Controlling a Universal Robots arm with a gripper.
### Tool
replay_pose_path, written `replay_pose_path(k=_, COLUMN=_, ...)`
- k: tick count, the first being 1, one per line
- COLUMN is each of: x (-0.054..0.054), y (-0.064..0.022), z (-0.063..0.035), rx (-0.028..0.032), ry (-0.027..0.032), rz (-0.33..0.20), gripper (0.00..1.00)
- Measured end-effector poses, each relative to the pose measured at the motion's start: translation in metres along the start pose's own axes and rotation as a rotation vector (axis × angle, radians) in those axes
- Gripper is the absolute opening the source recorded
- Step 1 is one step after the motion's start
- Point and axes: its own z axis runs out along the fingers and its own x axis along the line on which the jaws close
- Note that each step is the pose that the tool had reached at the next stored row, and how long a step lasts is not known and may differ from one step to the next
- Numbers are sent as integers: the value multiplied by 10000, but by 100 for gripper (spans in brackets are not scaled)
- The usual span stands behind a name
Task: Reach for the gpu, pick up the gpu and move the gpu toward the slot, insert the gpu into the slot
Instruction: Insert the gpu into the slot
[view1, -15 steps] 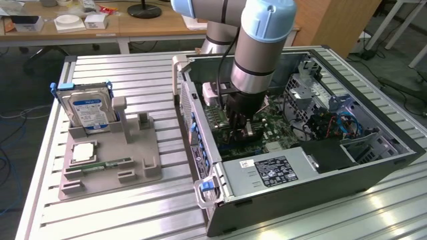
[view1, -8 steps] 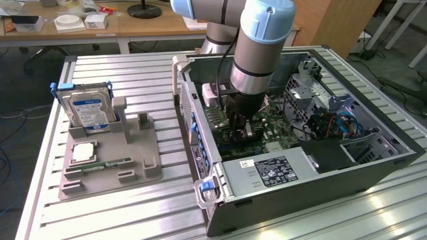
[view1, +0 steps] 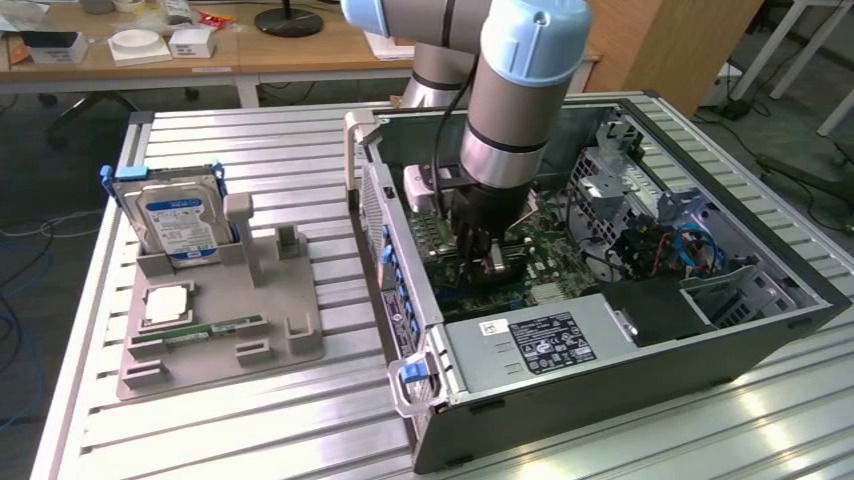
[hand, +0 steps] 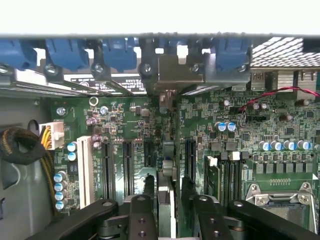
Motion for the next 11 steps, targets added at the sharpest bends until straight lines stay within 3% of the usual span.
replay_pose_path(k=1, x=0, y=-1, z=-15, rx=1, ry=-2, rz=-2, gripper=36)
replay_pose_path(k=11, x=-8, y=-5, z=-327, rx=17, ry=6, rz=-6, gripper=36)
